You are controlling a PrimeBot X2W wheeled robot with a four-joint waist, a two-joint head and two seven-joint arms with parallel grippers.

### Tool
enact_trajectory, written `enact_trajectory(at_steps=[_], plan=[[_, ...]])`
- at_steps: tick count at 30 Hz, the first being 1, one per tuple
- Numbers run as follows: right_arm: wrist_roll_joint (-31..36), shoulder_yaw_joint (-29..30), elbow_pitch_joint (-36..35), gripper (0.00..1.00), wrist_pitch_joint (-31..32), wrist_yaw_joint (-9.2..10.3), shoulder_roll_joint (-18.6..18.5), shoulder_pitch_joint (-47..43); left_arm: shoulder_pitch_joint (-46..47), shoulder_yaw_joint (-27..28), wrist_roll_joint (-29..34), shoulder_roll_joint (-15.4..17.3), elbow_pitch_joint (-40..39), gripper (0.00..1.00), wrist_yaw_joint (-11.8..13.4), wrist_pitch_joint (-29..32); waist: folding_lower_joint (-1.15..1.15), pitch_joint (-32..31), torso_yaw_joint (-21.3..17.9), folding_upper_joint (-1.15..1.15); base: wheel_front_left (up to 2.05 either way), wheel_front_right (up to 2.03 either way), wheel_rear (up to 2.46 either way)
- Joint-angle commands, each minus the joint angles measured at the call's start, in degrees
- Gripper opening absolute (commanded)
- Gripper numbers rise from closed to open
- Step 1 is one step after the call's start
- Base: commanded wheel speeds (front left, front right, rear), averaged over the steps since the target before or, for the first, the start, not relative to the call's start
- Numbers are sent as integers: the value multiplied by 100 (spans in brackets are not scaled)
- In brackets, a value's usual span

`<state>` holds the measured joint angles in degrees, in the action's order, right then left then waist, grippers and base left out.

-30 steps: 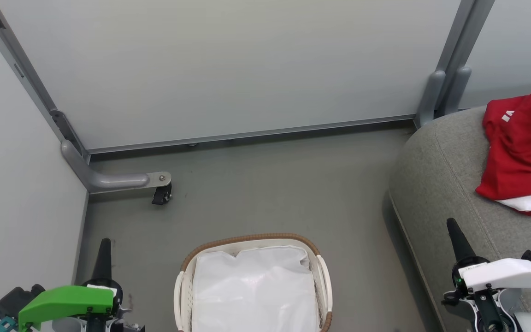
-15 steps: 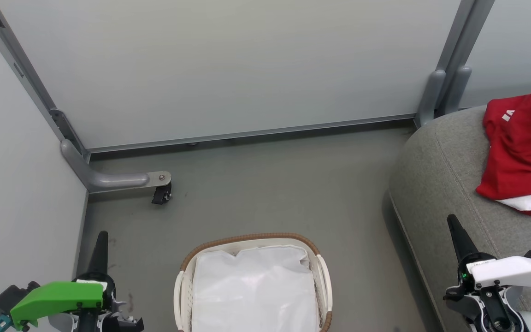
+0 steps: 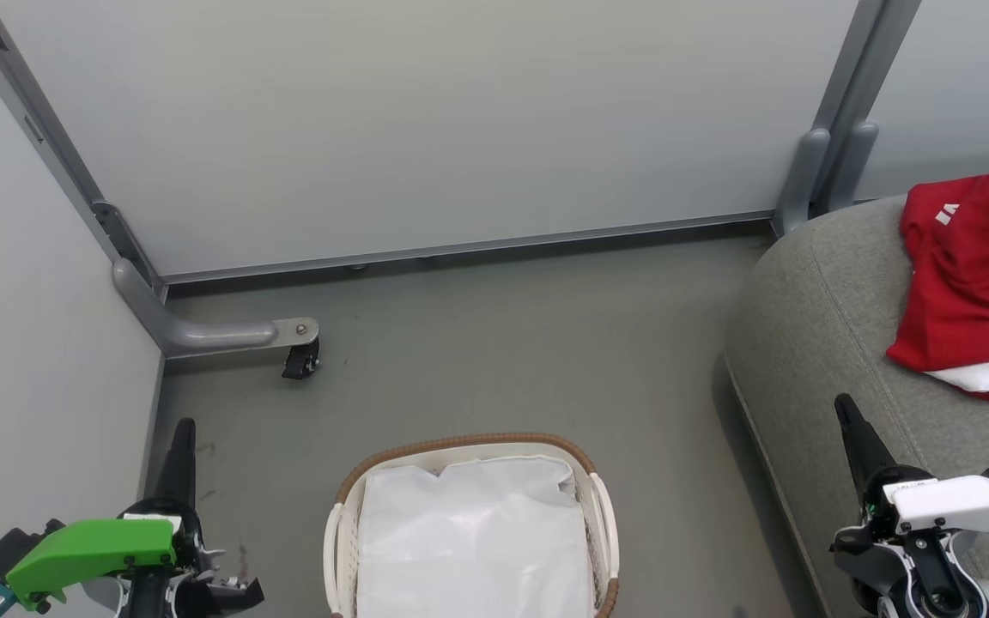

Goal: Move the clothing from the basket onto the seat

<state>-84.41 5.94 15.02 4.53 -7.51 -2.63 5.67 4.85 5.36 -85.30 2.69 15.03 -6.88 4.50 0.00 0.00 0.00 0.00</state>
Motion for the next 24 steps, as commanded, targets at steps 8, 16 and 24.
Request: enact_trajectory(at_steps=[8, 16, 24], plan=[[-405, 42, -78, 0, 116, 3, -38, 78, 146, 79, -360, 31, -77, 0, -53, 111, 0, 7, 0, 0, 0, 0, 0], [-714, 64, -106, 0, 196, 4, -40, 78, 175, 122, -637, 33, -102, 0, -81, 201, 0, 14, 0, 0, 0, 0, 0], [-809, 71, -117, 0, 222, 3, -40, 75, 167, 133, -719, 34, -108, 0, -75, 227, 0, 17, 0, 0, 0, 0, 0]])
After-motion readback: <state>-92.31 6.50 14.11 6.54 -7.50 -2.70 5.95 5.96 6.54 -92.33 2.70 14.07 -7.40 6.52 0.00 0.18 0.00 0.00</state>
